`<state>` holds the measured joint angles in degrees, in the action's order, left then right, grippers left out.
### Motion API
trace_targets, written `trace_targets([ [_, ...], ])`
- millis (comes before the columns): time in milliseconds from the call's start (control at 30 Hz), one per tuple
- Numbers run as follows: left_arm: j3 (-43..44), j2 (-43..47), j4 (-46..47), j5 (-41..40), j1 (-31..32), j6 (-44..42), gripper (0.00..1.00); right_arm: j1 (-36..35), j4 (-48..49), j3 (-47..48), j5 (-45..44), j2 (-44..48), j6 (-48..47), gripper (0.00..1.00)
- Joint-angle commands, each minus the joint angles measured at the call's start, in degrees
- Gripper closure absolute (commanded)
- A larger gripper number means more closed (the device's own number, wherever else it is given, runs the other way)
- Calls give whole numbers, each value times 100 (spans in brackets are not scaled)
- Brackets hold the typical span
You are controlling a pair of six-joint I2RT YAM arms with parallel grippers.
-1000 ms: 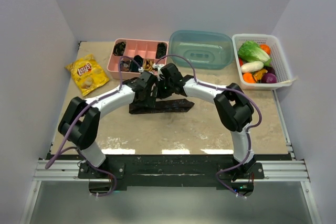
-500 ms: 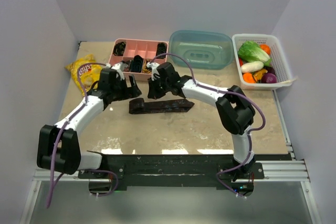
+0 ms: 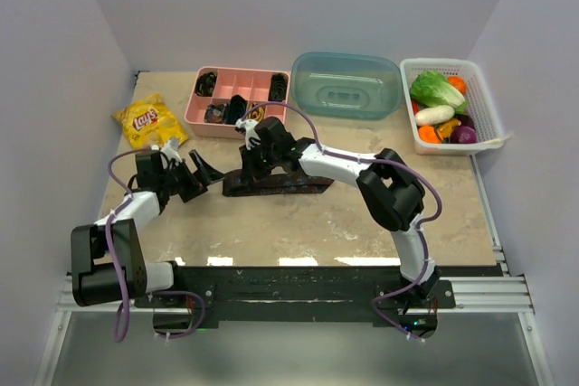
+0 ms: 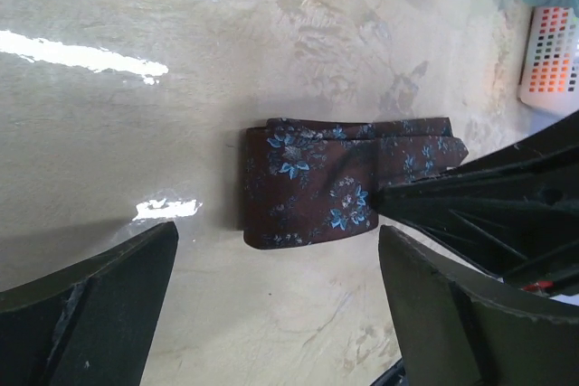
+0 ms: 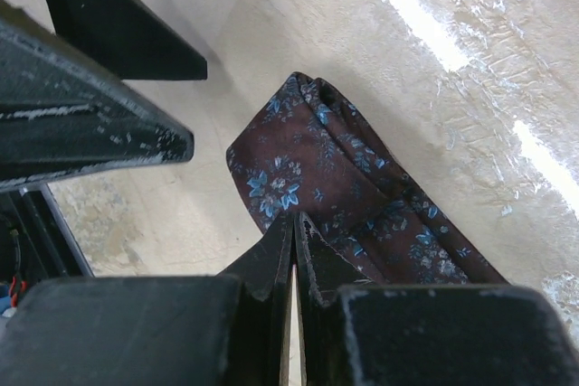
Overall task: Roll the ties
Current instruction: Roll the tie at the center of the board.
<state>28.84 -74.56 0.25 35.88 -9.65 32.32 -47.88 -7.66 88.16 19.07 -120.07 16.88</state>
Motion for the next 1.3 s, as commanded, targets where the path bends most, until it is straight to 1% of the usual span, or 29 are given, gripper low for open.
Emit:
trace_targets([
  [0, -133, -93, 678, 464, -54, 205, 2, -2, 177, 281, 18, -95, 34, 95],
  [133, -186, -286, 827, 429, -55, 187, 3, -2, 160, 298, -122, -236, 8, 95],
  [367, -309, -708, 1442, 482, -37, 284, 14, -2, 98, 123, -246, -412, -10, 96],
  [500, -274, -910, 1776, 403, 7, 284, 17, 7, 81, 105, -246, -499, 16, 95],
  [633, -160, -1121, 1943, 297, 217, 258, 19, 7, 72, 149, -202, -491, 25, 95],
  [733, -133, -1314, 2163, 270, 393, 302, 24, 15, 2, 201, -220, -447, 8, 95],
  [833, -159, -1499, 2505, 332, 542, 381, 33, 24, -42, 245, -211, -395, 8, 95],
  [900, -159, -1622, 2672, 332, 596, 425, 35, 42, -60, 254, -202, -350, 8, 95],
  [933, -168, -1649, 2734, 358, 622, 442, 39, 42, -77, 263, -185, -298, 8, 95],
  [1000, -203, -1701, 2927, 367, 631, 504, 42, 50, -104, 298, -176, -236, -1, 96],
  [1100, -168, -1763, 2972, 376, 631, 486, 48, 59, -122, 316, -184, -52, 8, 95],
  [1133, -151, -1772, 2963, 367, 631, 486, 51, 59, -113, 325, -202, -8, 8, 95],
  [1267, -116, -1790, 2972, 385, 631, 460, 57, 68, -122, 368, -438, 168, -10, 95],
])
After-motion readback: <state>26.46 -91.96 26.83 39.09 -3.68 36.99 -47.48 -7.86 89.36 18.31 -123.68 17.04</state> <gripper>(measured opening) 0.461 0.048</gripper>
